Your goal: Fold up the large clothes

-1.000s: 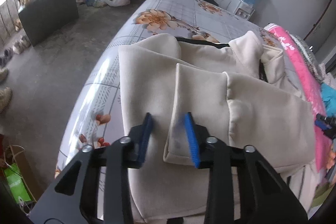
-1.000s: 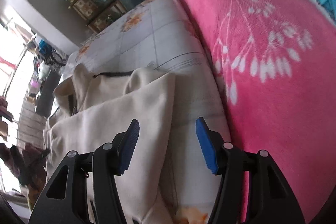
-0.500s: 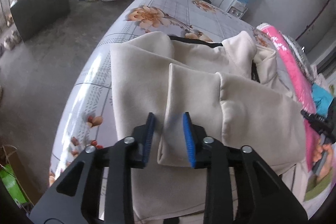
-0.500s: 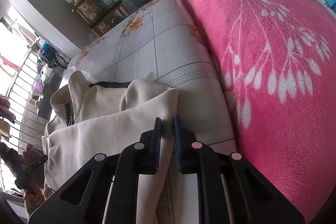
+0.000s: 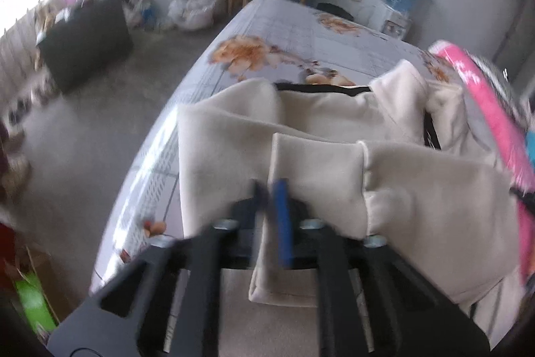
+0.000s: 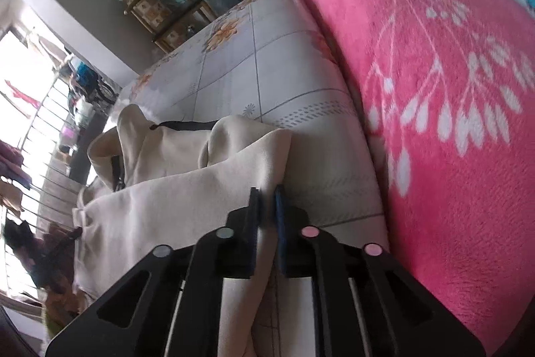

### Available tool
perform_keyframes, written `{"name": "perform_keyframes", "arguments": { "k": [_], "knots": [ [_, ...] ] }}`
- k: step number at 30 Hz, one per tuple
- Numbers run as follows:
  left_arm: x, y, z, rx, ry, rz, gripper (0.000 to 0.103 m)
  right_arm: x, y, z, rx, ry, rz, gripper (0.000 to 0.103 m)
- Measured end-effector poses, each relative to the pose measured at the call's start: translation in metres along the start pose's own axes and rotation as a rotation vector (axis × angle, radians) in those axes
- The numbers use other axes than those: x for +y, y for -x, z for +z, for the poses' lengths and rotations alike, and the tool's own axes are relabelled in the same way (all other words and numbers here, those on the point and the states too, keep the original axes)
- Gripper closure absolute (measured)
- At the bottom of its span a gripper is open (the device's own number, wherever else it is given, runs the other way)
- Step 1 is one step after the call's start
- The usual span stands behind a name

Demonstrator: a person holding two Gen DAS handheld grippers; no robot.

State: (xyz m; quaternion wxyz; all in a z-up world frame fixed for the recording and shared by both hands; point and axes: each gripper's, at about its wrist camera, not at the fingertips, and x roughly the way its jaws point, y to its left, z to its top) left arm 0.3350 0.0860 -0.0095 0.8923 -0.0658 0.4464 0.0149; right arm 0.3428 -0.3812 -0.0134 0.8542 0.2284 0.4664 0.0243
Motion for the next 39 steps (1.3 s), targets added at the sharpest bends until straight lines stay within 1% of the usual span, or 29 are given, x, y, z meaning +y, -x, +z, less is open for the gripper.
{"name": "perform_keyframes", "arguments": {
  "k": [2, 5, 7, 9, 12, 14, 17, 19, 20, 21, 23, 24, 25, 27, 28, 29, 30, 32, 33, 34, 35, 37, 38, 39],
  "knots": [
    [-0.007, 0.013, -0.005, -0.034, -0.04, 0.003, 0.102, 0.008, 0.005, 0.0, -0.027, 0.035, -0.026, 0.096],
    [-0.007, 0.043, -0.013, -0.087, -0.045, -0.023, 0.102, 0.016, 0.012, 0.001, -0.058, 0.062, -0.036, 0.096],
    [-0.004, 0.057, -0.018, -0.106, -0.047, -0.019, 0.102, 0.021, 0.013, 0.002, -0.069, 0.093, -0.05, 0.097],
    [0.0, 0.057, -0.019, -0.096, -0.05, -0.002, 0.102, 0.027, 0.01, 0.003, -0.067, 0.129, -0.076, 0.097],
    [0.012, 0.045, -0.02, -0.042, -0.019, 0.014, 0.102, 0.027, 0.002, 0.003, -0.054, 0.127, -0.083, 0.097],
    [0.021, 0.042, -0.02, -0.02, 0.029, -0.023, 0.102, 0.026, -0.002, 0.005, -0.052, 0.118, -0.087, 0.097],
    [0.029, 0.06, -0.011, -0.059, 0.077, -0.092, 0.102, 0.024, -0.003, 0.006, -0.054, 0.107, -0.085, 0.097],
    [0.029, 0.073, -0.005, -0.086, 0.087, -0.13, 0.102, 0.024, -0.003, 0.007, -0.055, 0.111, -0.089, 0.097],
    [0.028, 0.076, -0.002, -0.093, 0.088, -0.135, 0.102, 0.025, -0.004, 0.007, -0.053, 0.113, -0.092, 0.097],
    [0.027, 0.077, -0.001, -0.096, 0.088, -0.131, 0.102, 0.025, -0.006, 0.007, -0.05, 0.114, -0.095, 0.097],
    [0.025, 0.065, 0.001, -0.074, 0.07, -0.085, 0.102, 0.025, -0.01, 0.008, -0.044, 0.116, -0.096, 0.096],
    [0.024, 0.053, 0.0, -0.043, 0.066, -0.061, 0.102, 0.025, -0.011, 0.007, -0.041, 0.121, -0.098, 0.096],
    [0.026, 0.036, -0.003, 0.009, 0.073, -0.042, 0.102, 0.025, -0.013, 0.007, -0.039, 0.124, -0.105, 0.096],
    [0.029, 0.01, -0.011, 0.07, 0.089, -0.029, 0.102, 0.024, -0.013, 0.007, -0.036, 0.127, -0.1, 0.091],
    [0.03, 0.009, -0.013, 0.055, 0.095, -0.03, 0.102, 0.024, -0.011, 0.008, -0.034, 0.129, -0.102, 0.086],
    [0.028, 0.011, -0.013, 0.04, 0.088, -0.027, 0.102, 0.023, -0.007, 0.008, -0.032, 0.126, -0.114, 0.073],
    [0.026, 0.012, -0.014, 0.033, 0.081, -0.021, 0.102, 0.023, -0.002, 0.007, -0.031, 0.125, -0.127, 0.066],
    [0.025, 0.013, -0.015, 0.033, 0.073, -0.019, 0.101, 0.024, 0.019, 0.0, -0.041, 0.145, -0.117, 0.065],
    [0.024, 0.012, -0.015, 0.033, 0.072, -0.019, 0.101, 0.026, 0.027, -0.004, -0.045, 0.163, -0.108, 0.061],
    [0.024, 0.012, -0.015, 0.035, 0.073, -0.022, 0.101, 0.031, 0.04, -0.012, -0.049, 0.201, -0.091, 0.058],
    [0.025, 0.011, -0.015, 0.037, 0.074, -0.025, 0.101, 0.036, 0.051, -0.021, -0.049, 0.247, -0.075, 0.052],
    [0.024, 0.011, -0.015, 0.035, 0.071, -0.023, 0.101, 0.054, 0.07, -0.046, -0.034, 0.386, -0.042, 0.047],
    [0.023, 0.01, -0.014, 0.034, 0.071, -0.02, 0.101, 0.062, 0.075, -0.06, -0.017, 0.456, -0.031, 0.041],
    [0.023, 0.009, -0.013, 0.032, 0.07, -0.017, 0.101, 0.072, 0.077, -0.079, 0.01, 0.547, -0.043, 0.04]
  ]
}}
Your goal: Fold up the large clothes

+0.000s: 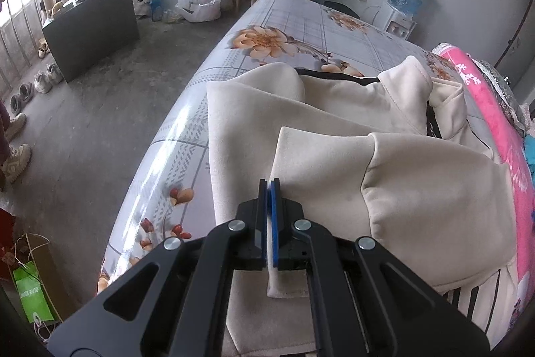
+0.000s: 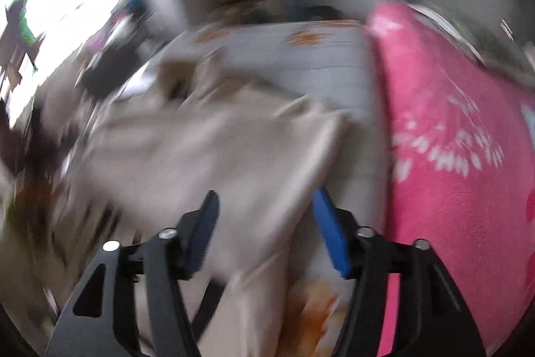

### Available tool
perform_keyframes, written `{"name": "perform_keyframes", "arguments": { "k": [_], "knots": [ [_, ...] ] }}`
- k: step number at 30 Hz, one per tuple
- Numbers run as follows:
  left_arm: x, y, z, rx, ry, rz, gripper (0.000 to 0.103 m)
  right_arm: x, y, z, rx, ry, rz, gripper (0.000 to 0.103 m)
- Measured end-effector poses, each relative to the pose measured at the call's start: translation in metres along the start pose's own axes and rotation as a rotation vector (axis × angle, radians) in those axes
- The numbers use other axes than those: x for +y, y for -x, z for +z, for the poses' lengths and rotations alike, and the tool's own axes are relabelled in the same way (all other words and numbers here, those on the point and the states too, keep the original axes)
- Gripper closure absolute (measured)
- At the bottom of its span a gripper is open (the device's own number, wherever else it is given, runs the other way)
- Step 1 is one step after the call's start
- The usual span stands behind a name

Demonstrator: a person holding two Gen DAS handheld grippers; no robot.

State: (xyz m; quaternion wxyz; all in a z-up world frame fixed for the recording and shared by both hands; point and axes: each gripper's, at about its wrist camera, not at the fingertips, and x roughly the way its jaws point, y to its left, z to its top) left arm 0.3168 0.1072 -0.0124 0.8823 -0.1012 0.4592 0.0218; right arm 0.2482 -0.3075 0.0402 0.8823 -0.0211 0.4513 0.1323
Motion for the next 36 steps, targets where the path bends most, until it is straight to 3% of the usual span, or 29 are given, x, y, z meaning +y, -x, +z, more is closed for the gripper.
{"name": "perform_keyframes", "arguments": {
  "k": [4, 6, 7, 8, 9, 11, 13, 16, 19, 24, 28, 32, 36],
  "knots": [
    [-0.002, 0.001, 0.003, 0.003, 0.001, 0.0, 0.102, 0.04, -0.018, -0.035, 0.123, 0.235, -0.129, 0.04],
    [-0.005, 0.004, 0.005, -0.002, -0.004, -0.003, 0.102, 0.048, -0.03, -0.045, 0.164, 0.289, -0.176, 0.044],
    [-0.007, 0.01, 0.008, -0.009, -0.012, -0.005, 0.102, 0.051, -0.035, -0.048, 0.17, 0.314, -0.221, 0.052],
    [-0.01, 0.018, 0.011, -0.021, -0.024, -0.012, 0.102, 0.053, -0.036, -0.049, 0.169, 0.332, -0.259, 0.077],
    [-0.011, 0.024, 0.013, -0.029, -0.031, -0.018, 0.102, 0.053, -0.035, -0.048, 0.163, 0.336, -0.308, 0.086],
    [-0.015, 0.044, 0.016, -0.055, -0.048, -0.043, 0.102, 0.051, -0.025, -0.046, 0.12, 0.31, -0.316, 0.092],
    [-0.016, 0.051, 0.014, -0.073, -0.066, -0.032, 0.102, 0.046, -0.012, -0.042, 0.068, 0.275, -0.316, 0.092],
    [-0.016, 0.028, 0.003, -0.025, -0.097, 0.018, 0.102, 0.033, -0.02, -0.046, 0.092, 0.223, -0.3, 0.093],
    [-0.006, 0.006, -0.007, 0.008, -0.062, 0.001, 0.102, 0.029, -0.03, -0.048, 0.099, 0.21, -0.296, 0.093],
    [-0.007, 0.019, -0.005, -0.078, -0.071, -0.011, 0.102, 0.035, -0.023, -0.044, 0.057, 0.216, -0.319, 0.093],
    [-0.009, 0.003, -0.008, -0.013, -0.093, 0.02, 0.101, 0.034, -0.034, -0.049, 0.082, 0.23, -0.326, 0.091],
    [-0.009, 0.01, -0.009, -0.035, -0.106, 0.019, 0.097, 0.035, -0.031, -0.051, 0.088, 0.239, -0.343, 0.069],
    [-0.004, 0.042, -0.008, -0.117, -0.097, -0.019, 0.083, 0.036, -0.007, -0.054, 0.093, 0.218, -0.321, 0.054]
  ]
}}
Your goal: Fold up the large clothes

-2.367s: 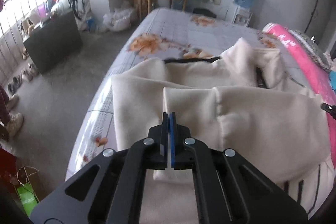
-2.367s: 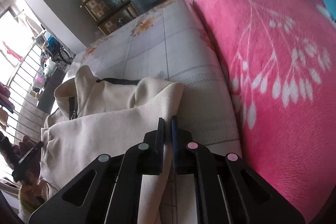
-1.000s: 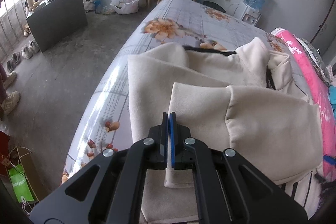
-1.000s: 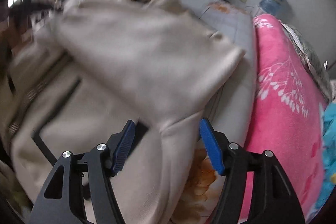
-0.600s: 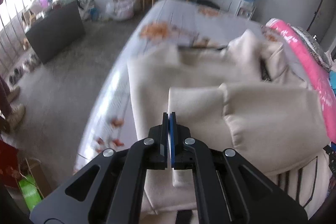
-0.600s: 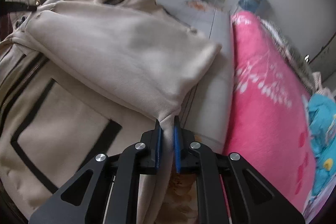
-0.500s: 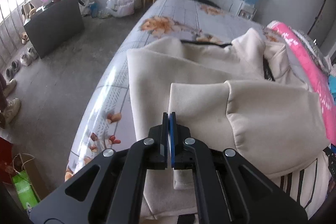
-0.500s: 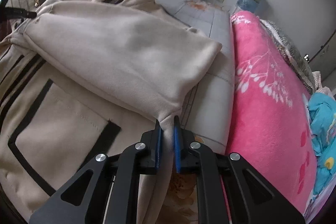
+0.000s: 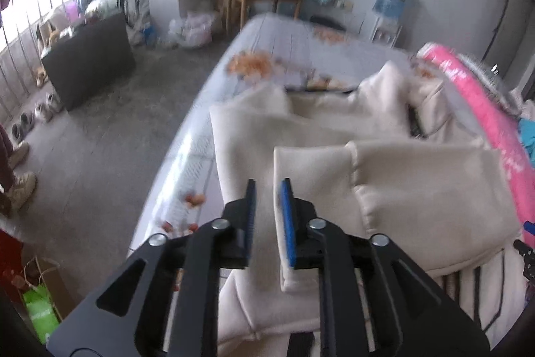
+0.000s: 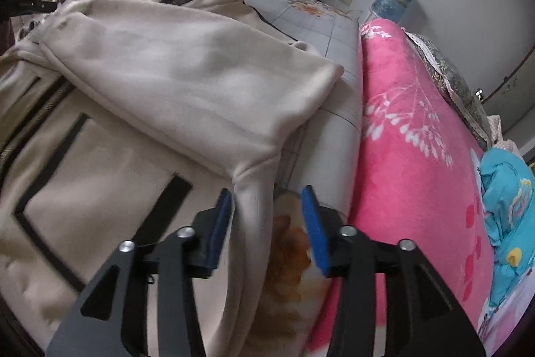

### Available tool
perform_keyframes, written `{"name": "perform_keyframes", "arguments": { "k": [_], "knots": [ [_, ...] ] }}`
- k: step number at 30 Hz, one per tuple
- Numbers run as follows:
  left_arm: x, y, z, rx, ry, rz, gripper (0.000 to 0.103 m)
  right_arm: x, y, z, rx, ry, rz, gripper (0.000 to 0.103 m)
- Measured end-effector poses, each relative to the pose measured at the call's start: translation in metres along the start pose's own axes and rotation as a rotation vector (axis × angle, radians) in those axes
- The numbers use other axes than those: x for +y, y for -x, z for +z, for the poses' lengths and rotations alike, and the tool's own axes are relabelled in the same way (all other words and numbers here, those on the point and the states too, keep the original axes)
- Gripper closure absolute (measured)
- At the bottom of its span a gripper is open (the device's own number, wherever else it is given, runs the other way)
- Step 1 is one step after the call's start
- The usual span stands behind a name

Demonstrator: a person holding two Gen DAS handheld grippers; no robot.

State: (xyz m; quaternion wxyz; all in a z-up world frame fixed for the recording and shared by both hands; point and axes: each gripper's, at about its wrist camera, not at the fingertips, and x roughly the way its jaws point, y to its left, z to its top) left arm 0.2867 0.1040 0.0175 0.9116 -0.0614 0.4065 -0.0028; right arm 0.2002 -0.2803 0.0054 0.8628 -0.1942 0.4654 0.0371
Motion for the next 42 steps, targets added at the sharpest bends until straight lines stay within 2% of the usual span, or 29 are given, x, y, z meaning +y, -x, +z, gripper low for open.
{"name": "perform_keyframes", "arguments": {
  "k": [1, 3, 5, 8, 9, 12, 13, 14, 19, 22, 27, 29, 34, 35, 37, 39, 42],
  "knots": [
    [-0.003, 0.01, 0.0, -0.027, -0.02, -0.02, 0.079, -0.001, 0.007, -0.001, -0.011, -0.01, 0.019, 0.053],
    [-0.011, 0.019, -0.003, -0.023, -0.058, -0.073, 0.053, -0.002, 0.022, -0.001, -0.037, -0.045, 0.08, 0.051],
    [-0.024, 0.016, -0.011, 0.05, -0.086, -0.138, 0.04, 0.0, 0.033, -0.001, -0.046, -0.115, 0.17, 0.051],
    [-0.035, 0.01, -0.028, 0.164, -0.102, -0.167, 0.037, 0.01, 0.036, -0.005, 0.004, -0.214, 0.257, 0.049],
    [-0.036, 0.015, -0.035, 0.175, -0.106, -0.181, 0.034, 0.015, 0.037, -0.009, 0.027, -0.238, 0.27, 0.043],
    [-0.031, 0.043, -0.055, 0.145, -0.118, -0.191, 0.02, 0.031, 0.048, -0.024, 0.041, -0.272, 0.277, 0.029],
    [-0.028, 0.056, -0.065, 0.122, -0.126, -0.183, 0.019, 0.04, 0.055, -0.031, 0.035, -0.277, 0.277, 0.027],
    [-0.025, 0.067, -0.074, 0.106, -0.134, -0.168, 0.018, 0.047, 0.06, -0.039, 0.032, -0.282, 0.271, 0.024],
    [-0.006, 0.105, -0.129, 0.083, -0.156, -0.057, 0.016, 0.089, 0.07, -0.075, 0.059, -0.294, 0.252, 0.024],
    [0.008, 0.125, -0.163, 0.056, -0.138, 0.009, 0.015, 0.109, 0.071, -0.094, 0.07, -0.323, 0.246, 0.023],
    [0.031, 0.132, -0.21, 0.085, -0.093, 0.089, 0.014, 0.142, 0.075, -0.104, 0.019, -0.261, 0.09, 0.01],
    [0.045, 0.146, -0.222, 0.055, -0.041, 0.066, 0.014, 0.145, 0.077, -0.104, 0.013, -0.264, 0.079, 0.01],
    [0.063, 0.172, -0.243, 0.017, -0.005, 0.054, 0.016, 0.141, 0.081, -0.111, 0.01, -0.323, 0.121, 0.01],
    [0.066, 0.177, -0.247, 0.015, 0.001, 0.035, 0.023, 0.141, 0.082, -0.112, 0.008, -0.327, 0.123, 0.01],
    [0.07, 0.182, -0.257, 0.025, 0.017, -0.008, 0.028, 0.139, 0.086, -0.117, 0.006, -0.336, 0.132, 0.01],
    [0.073, 0.184, -0.265, 0.041, 0.037, -0.044, 0.038, 0.137, 0.088, -0.121, 0.005, -0.345, 0.134, 0.01],
    [0.077, 0.181, -0.279, 0.082, 0.085, -0.114, 0.046, 0.132, 0.092, -0.128, 0.009, -0.372, 0.139, 0.01]
  ]
}}
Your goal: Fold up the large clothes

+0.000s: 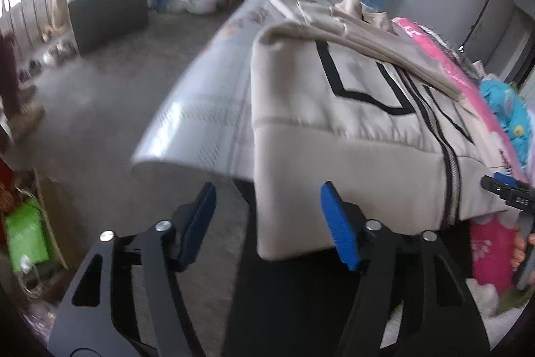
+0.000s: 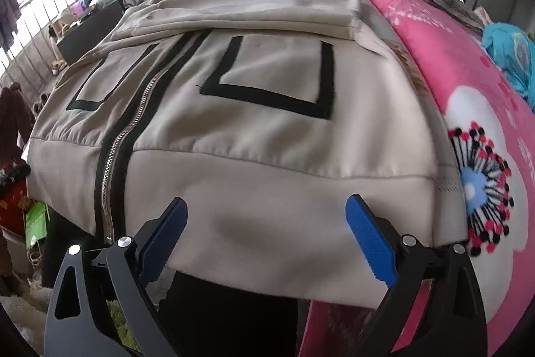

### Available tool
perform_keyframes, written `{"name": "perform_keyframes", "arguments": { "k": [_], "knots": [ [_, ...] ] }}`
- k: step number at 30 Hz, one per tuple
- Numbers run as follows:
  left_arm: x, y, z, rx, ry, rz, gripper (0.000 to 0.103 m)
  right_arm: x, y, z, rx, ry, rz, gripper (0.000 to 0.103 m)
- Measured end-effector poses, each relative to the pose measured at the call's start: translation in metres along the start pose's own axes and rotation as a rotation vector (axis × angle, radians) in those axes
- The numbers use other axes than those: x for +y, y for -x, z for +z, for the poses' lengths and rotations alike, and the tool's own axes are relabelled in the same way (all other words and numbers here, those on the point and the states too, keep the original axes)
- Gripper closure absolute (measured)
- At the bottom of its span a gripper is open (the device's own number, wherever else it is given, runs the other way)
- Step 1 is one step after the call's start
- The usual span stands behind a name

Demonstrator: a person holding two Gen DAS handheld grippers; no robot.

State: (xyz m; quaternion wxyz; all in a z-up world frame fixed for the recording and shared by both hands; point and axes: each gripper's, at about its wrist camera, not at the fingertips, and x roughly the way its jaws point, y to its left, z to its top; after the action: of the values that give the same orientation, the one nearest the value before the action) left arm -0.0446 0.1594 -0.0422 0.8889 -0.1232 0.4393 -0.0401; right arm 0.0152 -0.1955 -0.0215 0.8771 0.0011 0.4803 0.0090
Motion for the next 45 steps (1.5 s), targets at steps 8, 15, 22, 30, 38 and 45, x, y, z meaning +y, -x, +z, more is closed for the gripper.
{"name": "perform_keyframes", "arguments": {
  "k": [8, 15, 22, 30, 38, 45],
  "knots": [
    [0.011, -0.02, -0.005, 0.048, 0.11, -0.116, 0.051, -0.022, 0.023, -0.015, -0.018, -0.087, 0.048, 0.01],
    [0.011, -0.029, -0.002, 0.054, 0.125, -0.137, 0.052, -0.045, 0.037, -0.035, -0.011, -0.182, 0.052, 0.01],
    [0.006, -0.03, -0.008, 0.083, 0.08, -0.125, 0.053, -0.071, 0.048, -0.05, -0.033, -0.287, 0.026, 0.01],
    [0.003, -0.032, -0.01, 0.082, 0.089, -0.125, 0.068, -0.1, 0.03, -0.05, -0.043, -0.419, 0.116, 0.02],
    [-0.004, -0.026, -0.011, 0.059, 0.087, -0.105, 0.091, -0.096, 0.015, -0.05, 0.004, -0.414, 0.141, 0.066],
    [-0.009, -0.006, -0.012, 0.029, 0.042, -0.112, 0.097, -0.092, 0.034, -0.055, -0.031, -0.393, 0.134, 0.096]
  ]
}}
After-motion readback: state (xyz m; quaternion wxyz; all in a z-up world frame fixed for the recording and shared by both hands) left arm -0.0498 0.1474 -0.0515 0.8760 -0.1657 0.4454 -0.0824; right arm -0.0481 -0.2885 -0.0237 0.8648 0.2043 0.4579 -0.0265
